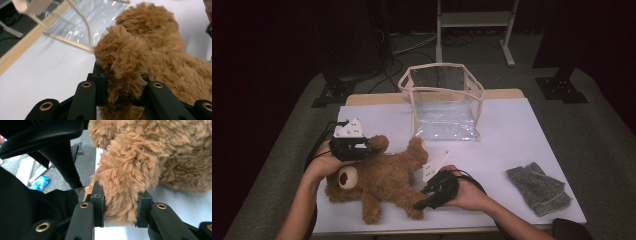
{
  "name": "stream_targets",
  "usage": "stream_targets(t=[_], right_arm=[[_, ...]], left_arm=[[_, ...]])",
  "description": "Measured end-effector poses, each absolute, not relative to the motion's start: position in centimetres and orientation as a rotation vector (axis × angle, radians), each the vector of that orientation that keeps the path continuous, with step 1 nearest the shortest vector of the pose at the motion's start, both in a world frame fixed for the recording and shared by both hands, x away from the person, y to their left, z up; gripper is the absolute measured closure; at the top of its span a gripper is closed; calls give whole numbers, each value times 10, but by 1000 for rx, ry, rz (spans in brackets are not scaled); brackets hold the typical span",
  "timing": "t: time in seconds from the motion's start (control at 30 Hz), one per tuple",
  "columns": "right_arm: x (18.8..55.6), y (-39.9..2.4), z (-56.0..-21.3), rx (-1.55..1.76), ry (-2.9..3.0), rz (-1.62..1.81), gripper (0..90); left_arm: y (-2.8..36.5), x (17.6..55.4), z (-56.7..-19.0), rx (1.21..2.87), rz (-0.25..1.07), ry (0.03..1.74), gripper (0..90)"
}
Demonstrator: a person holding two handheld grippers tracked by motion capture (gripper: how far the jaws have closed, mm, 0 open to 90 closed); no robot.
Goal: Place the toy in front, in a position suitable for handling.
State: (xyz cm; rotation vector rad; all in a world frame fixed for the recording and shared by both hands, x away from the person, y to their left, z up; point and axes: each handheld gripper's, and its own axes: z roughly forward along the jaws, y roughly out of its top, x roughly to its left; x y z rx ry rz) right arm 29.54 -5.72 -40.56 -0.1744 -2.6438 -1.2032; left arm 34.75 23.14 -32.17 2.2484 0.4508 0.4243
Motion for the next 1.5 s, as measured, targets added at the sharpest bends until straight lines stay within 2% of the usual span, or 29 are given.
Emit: stream_targets(t=[0.23, 0.53, 0.83, 1.13, 1.23, 1.43, 1.5], right_arm=[[292, -106, -371, -195, -2679, -1245, 666], [284, -178, -344, -279, -2725, -1263, 665], [275, -233, -362, -413, -2700, -1265, 664], [277, -261, -408, -547, -2645, -1200, 651], [278, -265, -420, -563, -2632, -1197, 612], [276, -266, -418, -536, -2674, -1194, 417], [276, -268, -412, -512, -2682, -1224, 380]], left_arm=[[199, 344, -296, 2249, 434, 346, 701], [131, 354, -280, 2246, 397, 197, 701], [69, 367, -295, 2290, 314, 102, 699], [40, 380, -340, 2329, 199, 102, 692], [37, 380, -341, 2335, 192, 87, 683], [38, 376, -337, 2348, 218, 56, 597], [41, 375, -336, 2338, 210, 38, 567]])
